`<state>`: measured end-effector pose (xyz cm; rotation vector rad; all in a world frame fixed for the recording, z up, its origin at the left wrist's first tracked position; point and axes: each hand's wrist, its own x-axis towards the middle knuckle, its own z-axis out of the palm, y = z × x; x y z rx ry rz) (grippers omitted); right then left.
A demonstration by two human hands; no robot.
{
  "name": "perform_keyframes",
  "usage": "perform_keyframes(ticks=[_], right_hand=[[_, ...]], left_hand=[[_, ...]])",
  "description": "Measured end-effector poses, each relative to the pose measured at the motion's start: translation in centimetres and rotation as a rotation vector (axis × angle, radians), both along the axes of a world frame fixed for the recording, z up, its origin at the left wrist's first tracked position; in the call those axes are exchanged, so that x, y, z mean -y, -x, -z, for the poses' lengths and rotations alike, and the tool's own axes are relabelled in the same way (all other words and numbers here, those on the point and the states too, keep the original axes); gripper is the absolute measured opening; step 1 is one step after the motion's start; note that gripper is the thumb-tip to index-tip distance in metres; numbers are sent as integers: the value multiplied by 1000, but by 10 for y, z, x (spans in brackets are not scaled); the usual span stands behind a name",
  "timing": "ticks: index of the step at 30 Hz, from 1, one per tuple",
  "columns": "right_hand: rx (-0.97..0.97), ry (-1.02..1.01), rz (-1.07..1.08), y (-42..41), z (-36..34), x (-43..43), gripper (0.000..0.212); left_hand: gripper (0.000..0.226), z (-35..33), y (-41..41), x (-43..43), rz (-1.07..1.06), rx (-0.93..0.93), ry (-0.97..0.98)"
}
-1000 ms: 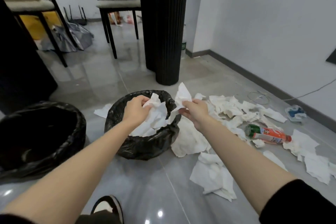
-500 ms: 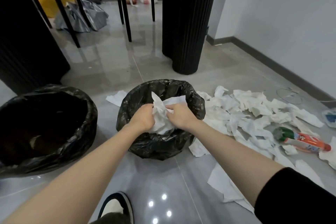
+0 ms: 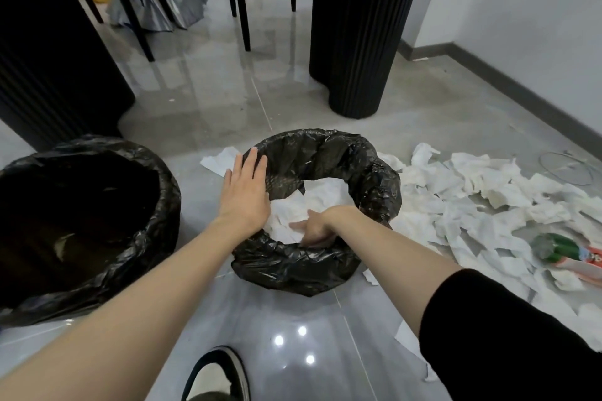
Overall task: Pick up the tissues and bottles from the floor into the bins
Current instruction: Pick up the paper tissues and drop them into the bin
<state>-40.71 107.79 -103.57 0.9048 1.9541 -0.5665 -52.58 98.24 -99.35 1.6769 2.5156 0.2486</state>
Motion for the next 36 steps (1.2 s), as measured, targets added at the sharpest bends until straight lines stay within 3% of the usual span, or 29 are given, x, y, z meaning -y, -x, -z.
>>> perform_keyframes(ticks=[3,7,15,18,21,29,36], right_hand=[[-7,28,14,-5,3,2,81],[-227,-53,20,-8,-11,-1,56],[-734,-556,91,-57,-72,1,35],[-978,-757,234,-99,-86,6,32],[-1124,-831,436,-144,-93,12,29],[-1034,-783,778,-244,-54,26,29],[-767,-612,978,-306,5,52,25]], left_hand=[[67,0,-1,-1,-6,-2,3],[66,-8,-7,-1,-15,-26,2],[61,-36,-45,-10,26,36,-58],[57,-48,-71,-15,64,87,-114],[53,-59,-105,-19,122,164,-171],[41,-53,-192,-23,340,144,-297],[42,-4,-244,-23,444,178,-135]])
